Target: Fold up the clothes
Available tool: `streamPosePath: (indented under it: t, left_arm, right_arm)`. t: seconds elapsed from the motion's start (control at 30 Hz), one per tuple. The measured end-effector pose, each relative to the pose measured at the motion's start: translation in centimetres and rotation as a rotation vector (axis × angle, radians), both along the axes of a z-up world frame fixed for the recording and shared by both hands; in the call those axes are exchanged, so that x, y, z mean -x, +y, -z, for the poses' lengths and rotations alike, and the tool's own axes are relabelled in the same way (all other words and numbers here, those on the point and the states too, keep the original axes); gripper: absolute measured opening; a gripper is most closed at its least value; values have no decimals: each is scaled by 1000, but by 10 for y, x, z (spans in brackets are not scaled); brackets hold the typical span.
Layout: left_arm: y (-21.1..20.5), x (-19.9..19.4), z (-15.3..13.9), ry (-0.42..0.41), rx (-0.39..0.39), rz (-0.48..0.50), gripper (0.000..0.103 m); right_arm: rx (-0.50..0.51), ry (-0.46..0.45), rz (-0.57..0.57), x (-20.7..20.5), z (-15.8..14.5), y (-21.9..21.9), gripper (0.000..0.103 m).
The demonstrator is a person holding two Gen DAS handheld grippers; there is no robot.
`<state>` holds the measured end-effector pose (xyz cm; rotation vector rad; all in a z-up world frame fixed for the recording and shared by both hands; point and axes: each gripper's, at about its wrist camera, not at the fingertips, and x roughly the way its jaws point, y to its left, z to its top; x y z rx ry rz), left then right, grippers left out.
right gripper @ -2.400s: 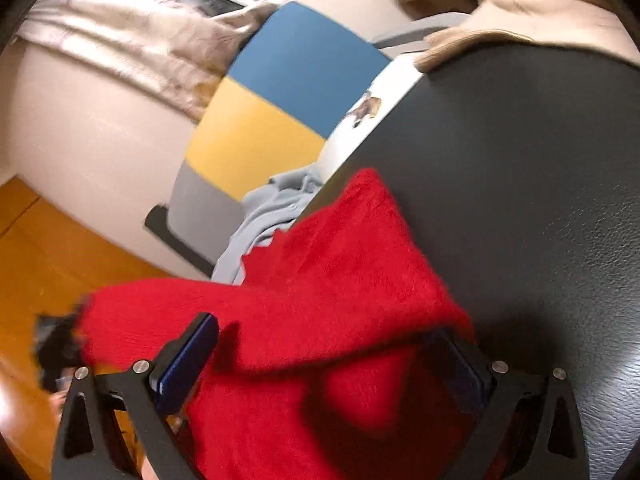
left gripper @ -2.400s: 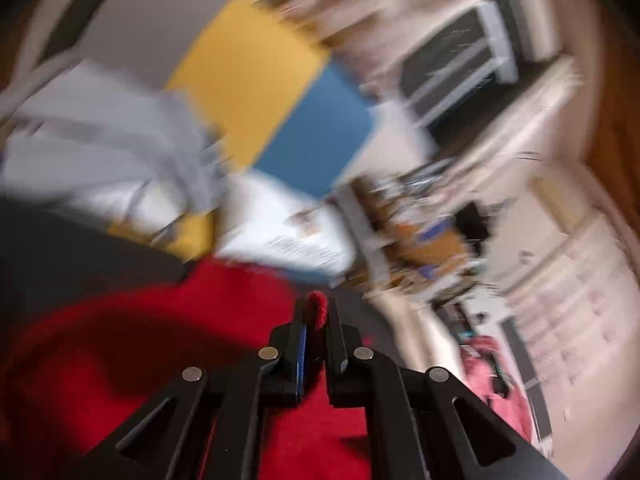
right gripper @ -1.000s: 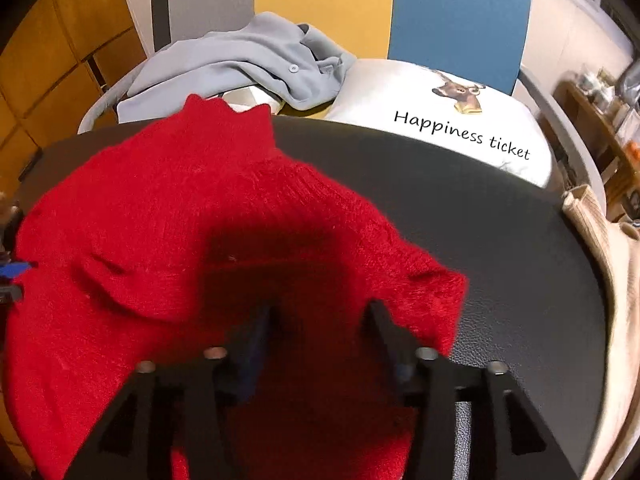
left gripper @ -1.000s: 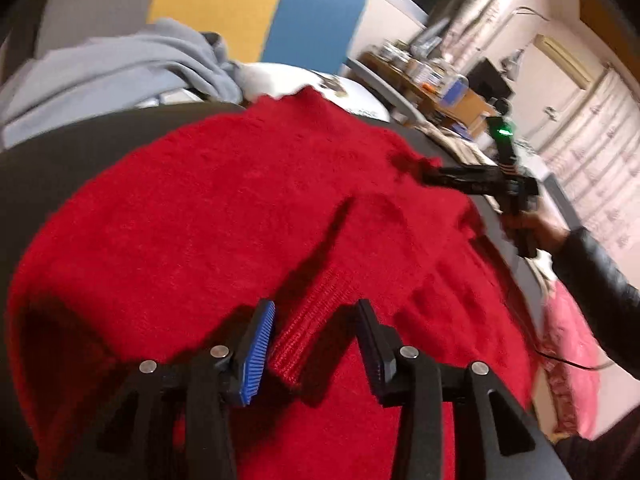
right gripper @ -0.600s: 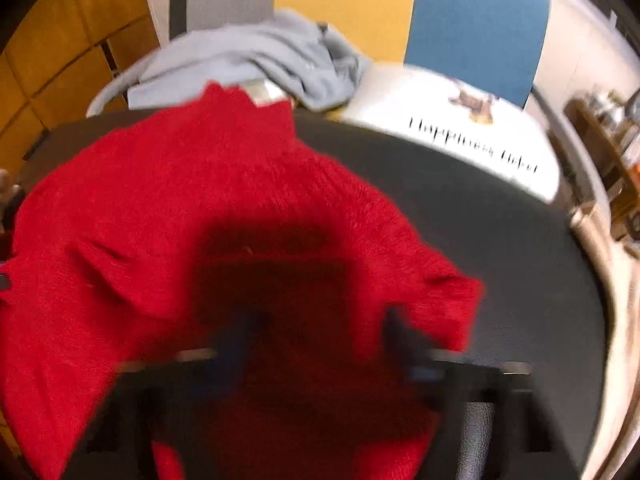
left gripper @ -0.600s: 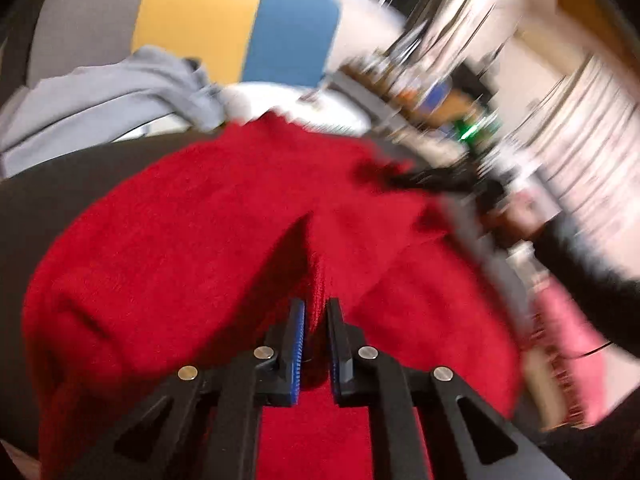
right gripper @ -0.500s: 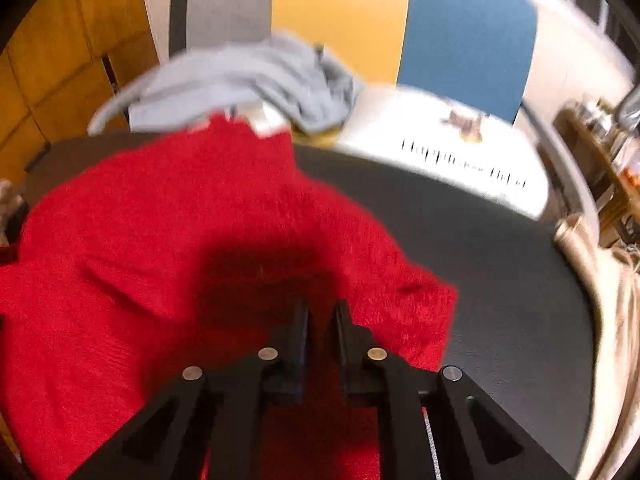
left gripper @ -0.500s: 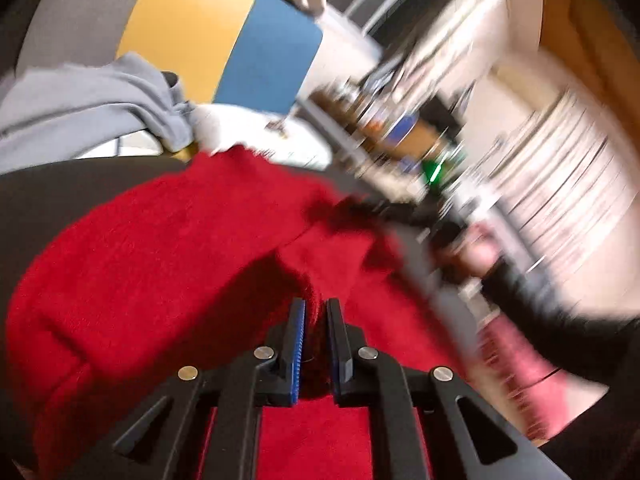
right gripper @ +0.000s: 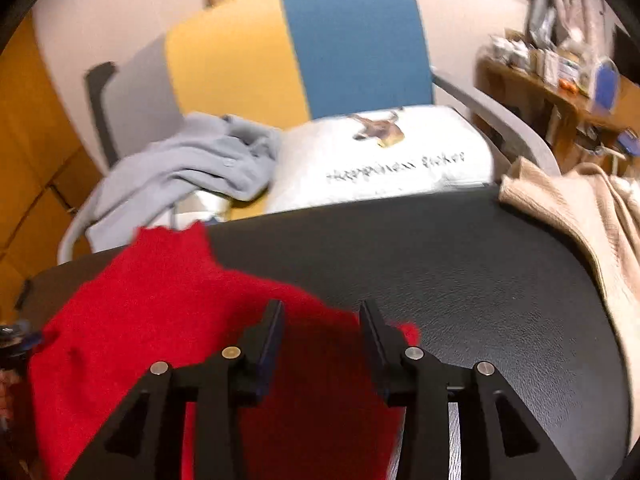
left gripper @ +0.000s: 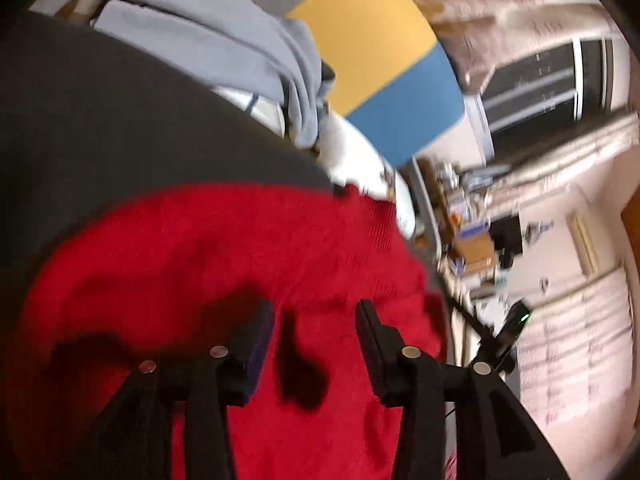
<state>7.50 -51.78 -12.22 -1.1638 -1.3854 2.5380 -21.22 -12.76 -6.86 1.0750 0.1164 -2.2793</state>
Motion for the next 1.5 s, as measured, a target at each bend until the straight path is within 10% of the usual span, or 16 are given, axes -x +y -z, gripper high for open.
streamPosePath:
  t: [0.13, 0.4, 0.47, 0.7, 0.8, 1.03, 1.17, 1.5]
  left_arm:
    - [28, -16, -2, 43, 88, 76, 49]
    - [68, 11, -3, -1, 254, 188, 51]
    - [71, 19, -9, -20, 299, 191, 14]
    - [35, 14, -37, 112, -70, 114, 7]
    - [23, 3, -44, 146, -180, 75, 8]
    - [14, -20, -1, -140, -34, -57, 31]
    - [28, -37, -17, -76, 91, -103, 34]
    - [87, 3, -2, -124, 460, -57, 34]
  right_arm:
    - [5, 48, -175, -63, -9, -9, 61]
    - [-165, 77, -432, -152, 26, -36, 61]
    - [-244, 119, -454, -161, 38, -45, 60]
    - [-133, -22, -455, -140, 31, -41, 13]
    - [-14, -113, -452, -132, 21, -27, 12]
    - [61, -137, -430, -137, 14, -9, 22]
    - [89, -141, -416, -140, 11, 0, 56]
    - [97, -69, -111, -87, 26, -6, 75]
